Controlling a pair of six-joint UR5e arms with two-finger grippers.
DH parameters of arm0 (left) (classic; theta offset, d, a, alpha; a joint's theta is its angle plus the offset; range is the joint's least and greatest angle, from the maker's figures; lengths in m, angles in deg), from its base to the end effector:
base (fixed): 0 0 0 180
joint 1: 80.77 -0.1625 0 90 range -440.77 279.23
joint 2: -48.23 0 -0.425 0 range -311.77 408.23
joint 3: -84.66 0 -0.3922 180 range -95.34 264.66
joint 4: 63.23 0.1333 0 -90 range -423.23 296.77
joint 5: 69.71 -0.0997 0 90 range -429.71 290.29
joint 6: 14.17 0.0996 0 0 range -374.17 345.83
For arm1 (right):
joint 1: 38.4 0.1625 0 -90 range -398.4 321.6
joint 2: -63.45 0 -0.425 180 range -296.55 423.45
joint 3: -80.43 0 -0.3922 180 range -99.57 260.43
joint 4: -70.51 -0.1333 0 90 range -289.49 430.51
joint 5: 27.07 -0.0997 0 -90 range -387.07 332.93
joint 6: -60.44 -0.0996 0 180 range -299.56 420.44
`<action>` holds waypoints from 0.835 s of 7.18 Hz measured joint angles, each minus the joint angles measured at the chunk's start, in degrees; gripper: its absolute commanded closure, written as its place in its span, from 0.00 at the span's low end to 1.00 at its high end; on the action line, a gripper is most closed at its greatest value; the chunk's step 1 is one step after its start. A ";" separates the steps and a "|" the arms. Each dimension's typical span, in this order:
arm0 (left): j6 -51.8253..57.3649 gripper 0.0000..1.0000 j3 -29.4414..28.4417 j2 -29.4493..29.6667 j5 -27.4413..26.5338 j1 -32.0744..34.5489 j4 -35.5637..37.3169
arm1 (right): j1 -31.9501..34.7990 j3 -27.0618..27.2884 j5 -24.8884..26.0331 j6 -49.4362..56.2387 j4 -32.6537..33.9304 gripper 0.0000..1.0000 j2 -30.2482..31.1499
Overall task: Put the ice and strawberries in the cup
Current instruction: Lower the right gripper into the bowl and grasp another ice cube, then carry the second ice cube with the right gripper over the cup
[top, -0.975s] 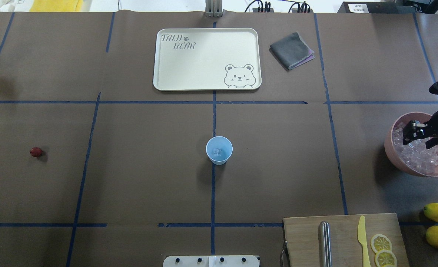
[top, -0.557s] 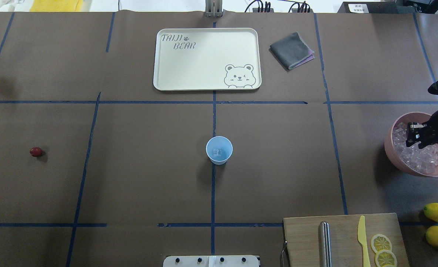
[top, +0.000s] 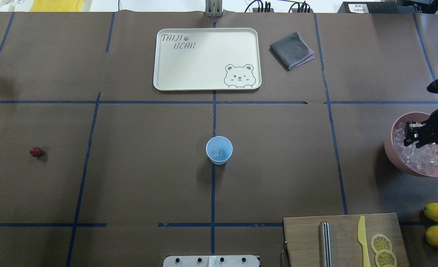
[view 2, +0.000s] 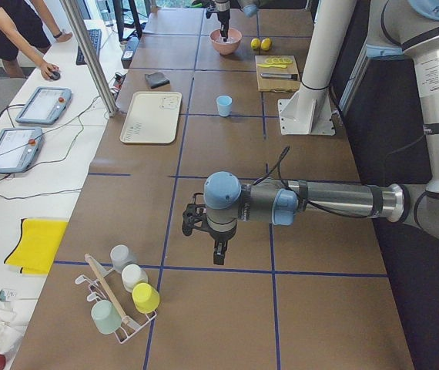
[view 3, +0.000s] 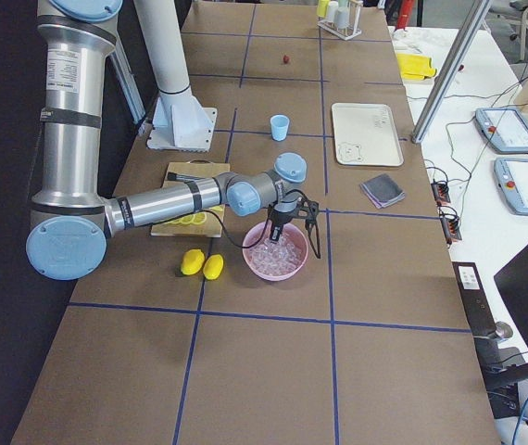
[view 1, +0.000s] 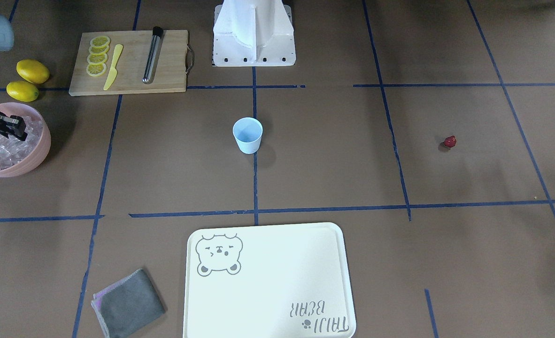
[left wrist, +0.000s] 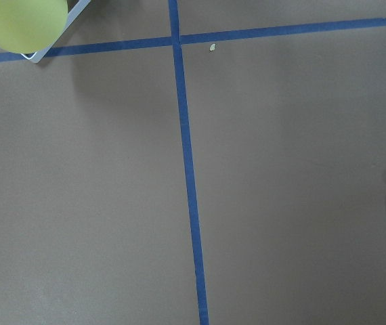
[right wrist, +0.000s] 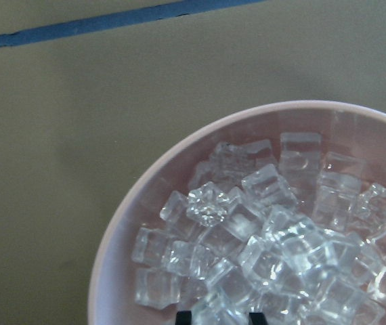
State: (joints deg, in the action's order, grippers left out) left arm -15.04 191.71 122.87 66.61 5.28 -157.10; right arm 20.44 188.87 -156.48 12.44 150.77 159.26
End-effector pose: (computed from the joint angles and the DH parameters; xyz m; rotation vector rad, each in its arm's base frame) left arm -0.0346 -0.3887 0.6196 0.0577 0.8112 0.0900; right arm -0.1787 -0.4309 0.5328 -0.1437 -0.7622 0.1448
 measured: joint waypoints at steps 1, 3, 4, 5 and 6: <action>0.00 0.00 0.00 -0.01 0.00 0.00 0.00 | 0.13 2.19 -0.66 -0.07 0.29 1.00 0.05; 0.00 0.00 -0.01 -0.02 0.00 0.00 0.00 | 0.04 5.60 -1.06 -1.18 0.41 1.00 -1.94; 0.02 0.00 -0.01 0.00 0.00 0.00 0.00 | -0.58 6.23 -1.28 -4.28 0.44 1.00 -5.09; 0.06 0.00 -0.01 0.01 0.00 0.00 0.00 | -2.96 6.32 -1.30 -9.51 0.44 0.99 -9.40; 0.08 0.00 -0.01 0.00 0.00 0.00 0.00 | -7.18 6.03 -0.22 -16.33 0.43 0.99 -14.58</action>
State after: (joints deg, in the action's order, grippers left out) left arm -14.97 191.70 122.87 66.61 5.28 -157.10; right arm 13.25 194.90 -156.70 -3.89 151.20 144.69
